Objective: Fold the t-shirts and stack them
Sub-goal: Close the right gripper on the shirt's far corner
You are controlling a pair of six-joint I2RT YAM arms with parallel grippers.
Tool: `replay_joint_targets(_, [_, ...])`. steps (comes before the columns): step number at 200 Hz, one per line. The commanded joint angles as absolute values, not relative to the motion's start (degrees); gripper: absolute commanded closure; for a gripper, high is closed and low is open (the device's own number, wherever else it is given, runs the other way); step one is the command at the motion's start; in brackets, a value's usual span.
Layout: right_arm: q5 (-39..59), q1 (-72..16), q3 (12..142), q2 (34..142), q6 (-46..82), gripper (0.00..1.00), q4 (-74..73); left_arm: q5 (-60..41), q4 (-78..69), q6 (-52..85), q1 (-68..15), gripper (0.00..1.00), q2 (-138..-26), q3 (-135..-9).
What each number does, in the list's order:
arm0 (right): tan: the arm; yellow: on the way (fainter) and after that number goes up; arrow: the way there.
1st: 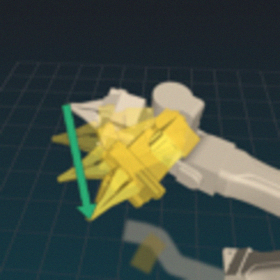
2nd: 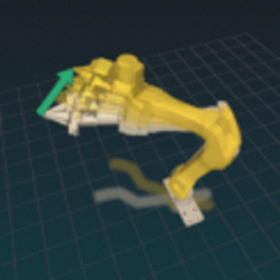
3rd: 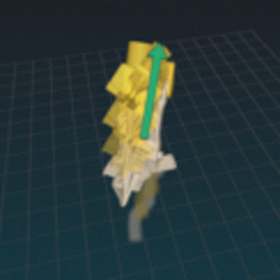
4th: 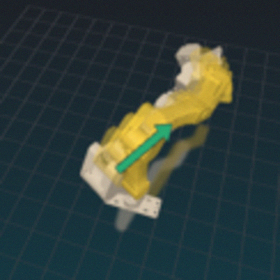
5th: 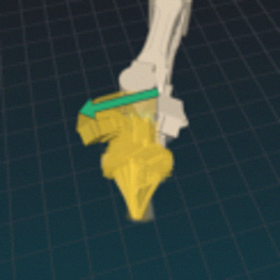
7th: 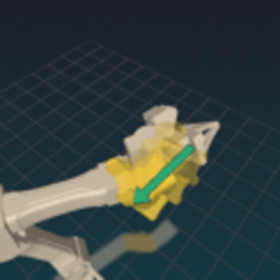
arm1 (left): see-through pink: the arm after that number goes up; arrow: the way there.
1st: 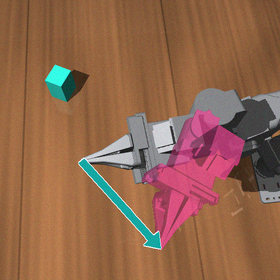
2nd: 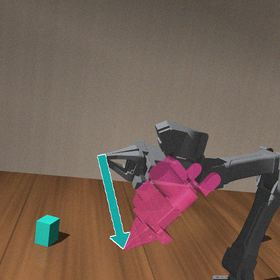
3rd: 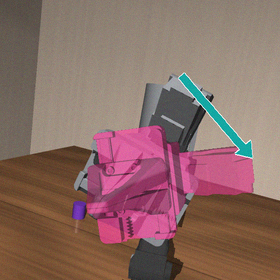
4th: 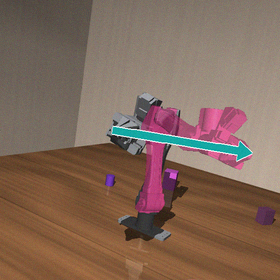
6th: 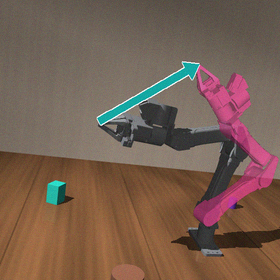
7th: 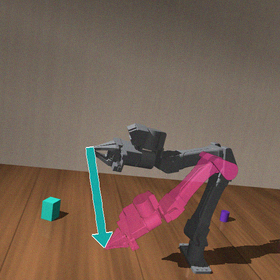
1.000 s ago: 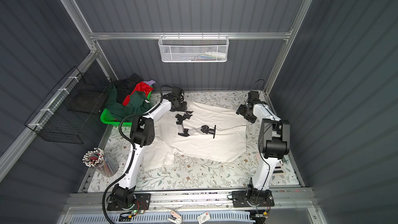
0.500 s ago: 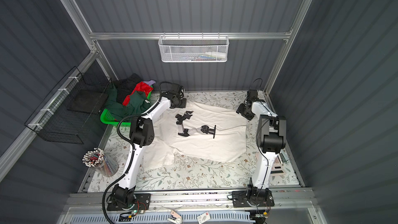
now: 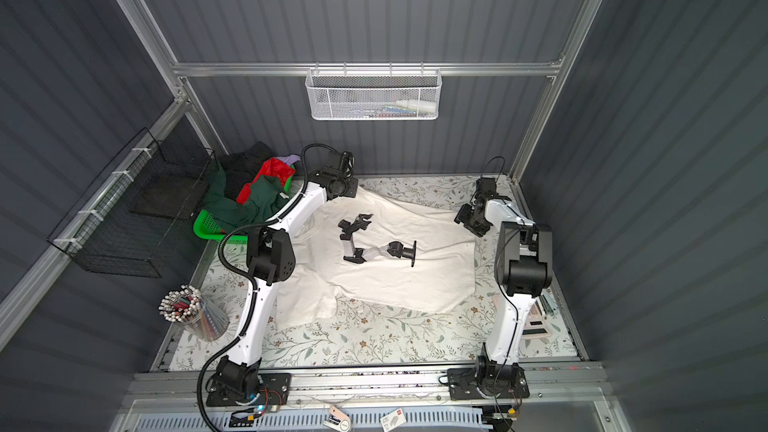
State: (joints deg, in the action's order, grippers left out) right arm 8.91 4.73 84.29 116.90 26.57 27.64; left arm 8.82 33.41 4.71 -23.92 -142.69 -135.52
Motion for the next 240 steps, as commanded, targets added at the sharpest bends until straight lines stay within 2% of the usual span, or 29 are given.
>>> replay_joint_targets(1, [9.8, 4.8, 83.2, 115.9, 27.1, 0.36, 27.1, 8.1, 30.9, 4.3, -23.6, 0.80, -138.5, -134.0])
replay_joint_targets(91, [6.5, 4.9, 90.0, 120.4, 26.2, 0.37, 29.5, 6.9, 30.7, 4.4, -23.6, 0.82, -137.3, -132.5])
replay_joint_targets(172, [1.4, 5.2, 100.6, 125.8, 18.4, 0.37, 37.2, 4.9, 31.0, 5.0, -23.5, 0.81, -137.4, -133.2])
replay_joint_targets(196, [3.1, 5.4, 102.3, 127.0, 13.6, 0.38, 37.2, 4.2, 31.1, 5.3, -23.6, 0.81, -137.7, -132.9])
replay_joint_targets(240, [7.1, 5.5, 101.5, 127.7, 12.3, 0.41, 35.3, 4.0, 31.3, 5.6, -23.6, 0.81, -138.1, -132.7])
